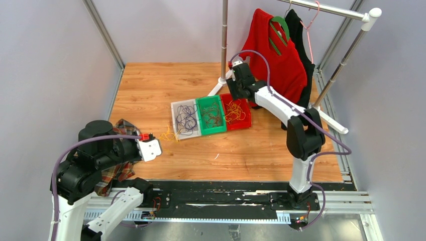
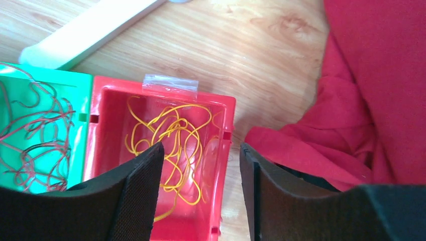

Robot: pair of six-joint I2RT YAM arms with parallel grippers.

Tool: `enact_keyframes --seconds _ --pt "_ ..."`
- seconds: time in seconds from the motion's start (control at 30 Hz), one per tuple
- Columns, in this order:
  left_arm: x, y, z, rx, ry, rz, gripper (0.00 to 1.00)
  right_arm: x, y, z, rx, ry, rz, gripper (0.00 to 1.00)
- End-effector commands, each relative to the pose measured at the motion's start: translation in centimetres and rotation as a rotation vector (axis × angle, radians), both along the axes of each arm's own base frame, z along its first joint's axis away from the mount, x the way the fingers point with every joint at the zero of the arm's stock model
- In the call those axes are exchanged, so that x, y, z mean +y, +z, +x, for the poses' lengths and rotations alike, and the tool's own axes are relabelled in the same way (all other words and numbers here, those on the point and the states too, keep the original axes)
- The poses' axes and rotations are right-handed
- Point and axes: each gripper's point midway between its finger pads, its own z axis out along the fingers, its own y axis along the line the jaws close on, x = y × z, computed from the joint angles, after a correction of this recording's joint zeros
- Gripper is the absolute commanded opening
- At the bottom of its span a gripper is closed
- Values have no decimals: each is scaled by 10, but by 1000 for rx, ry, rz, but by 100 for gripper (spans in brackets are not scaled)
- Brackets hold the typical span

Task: Untangle the cables

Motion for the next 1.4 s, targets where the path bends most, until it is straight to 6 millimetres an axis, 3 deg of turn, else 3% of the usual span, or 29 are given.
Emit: enact_keyframes --seconds 0.0,0.1,0.23,0.4,0.53,0.7,0.87,1.07,1.2,1.37 --pt "-4 9 -1 -5 -11 -23 0 2 54 -15 -68 28 65 57" --pt "-4 7 0 -1 -11 -16 1 10 61 -35 -46 67 143 59" --pt "-4 7 1 1 -14 -14 0 29 56 -70 -31 166 190 64" --pt "-4 5 2 1 -18 -7 0 27 22 -90 30 89 182 64" --pt "-5 3 1 9 -22 -9 1 28 -3 -87 58 14 203 52" --pt "-3 3 1 3 -11 -8 0 32 -22 -69 69 -40 179 34" --pt "-3 1 1 10 -8 -8 1 29 -45 -56 79 -82 125 23" --pt "-5 1 2 15 -14 -8 0 27 -73 -56 130 -88 96 10" --pt "-7 2 1 22 -22 -14 0 22 -59 -63 114 -80 107 8" --pt "-9 -1 1 33 -30 -16 0 17 -13 -85 68 -38 190 16"
